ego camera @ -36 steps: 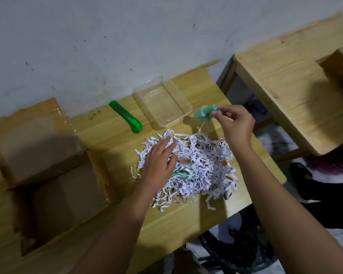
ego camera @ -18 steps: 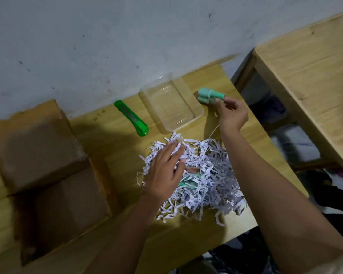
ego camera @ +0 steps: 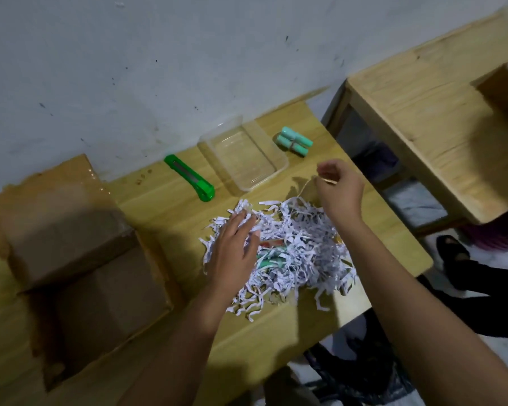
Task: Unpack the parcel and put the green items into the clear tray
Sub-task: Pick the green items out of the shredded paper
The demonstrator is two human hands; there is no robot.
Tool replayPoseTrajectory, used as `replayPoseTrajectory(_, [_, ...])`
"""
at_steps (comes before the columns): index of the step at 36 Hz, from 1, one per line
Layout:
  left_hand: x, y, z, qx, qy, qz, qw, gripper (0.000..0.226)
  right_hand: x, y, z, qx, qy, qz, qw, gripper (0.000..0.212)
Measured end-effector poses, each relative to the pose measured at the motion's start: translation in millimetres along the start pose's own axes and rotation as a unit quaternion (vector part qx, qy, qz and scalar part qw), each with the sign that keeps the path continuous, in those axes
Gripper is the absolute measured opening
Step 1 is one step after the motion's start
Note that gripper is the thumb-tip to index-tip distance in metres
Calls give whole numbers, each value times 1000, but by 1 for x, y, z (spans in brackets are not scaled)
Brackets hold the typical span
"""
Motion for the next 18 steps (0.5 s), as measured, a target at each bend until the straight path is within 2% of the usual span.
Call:
replayPoseTrajectory(2, [-5, 2, -6, -4, -17, 5, 1000, 39, 6, 12, -29, -49, 82, 3, 995, 10])
replayPoseTrajectory(5, [-10, -5, -14, 42, -42, 34, 998, 40, 29, 20, -73, -118, 246, -38, 961, 5])
replayPoseTrajectory(8, [-5, -6, -22, 75, -28, 80, 994, 41, 37, 17, -100, -196, 320, -116, 920, 13])
replayPoseTrajectory(10, [-5, 2, -23, 58, -26, 95, 993, 39, 30, 10, -101, -214, 304, -146, 917, 16])
replayPoseTrajectory(14, [-16, 10, -20, 9, -51, 76, 996, 40, -2, -6, -83, -168, 211, -160, 949, 17])
replayPoseTrajectory(18, [-35, -2, -19, -22, -112, 44, 992, 50, -27, 8, -78, -218, 113, -152, 958, 19])
Point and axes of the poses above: each hand's wrist, its own z-axis towards the middle knuckle, its own x-axis out of the palm, y = z × x, the point moved 9 cm from there along z, towards the middle knuckle, and after that the axes turned 8 degrees about -y, right-handed, at the moved point
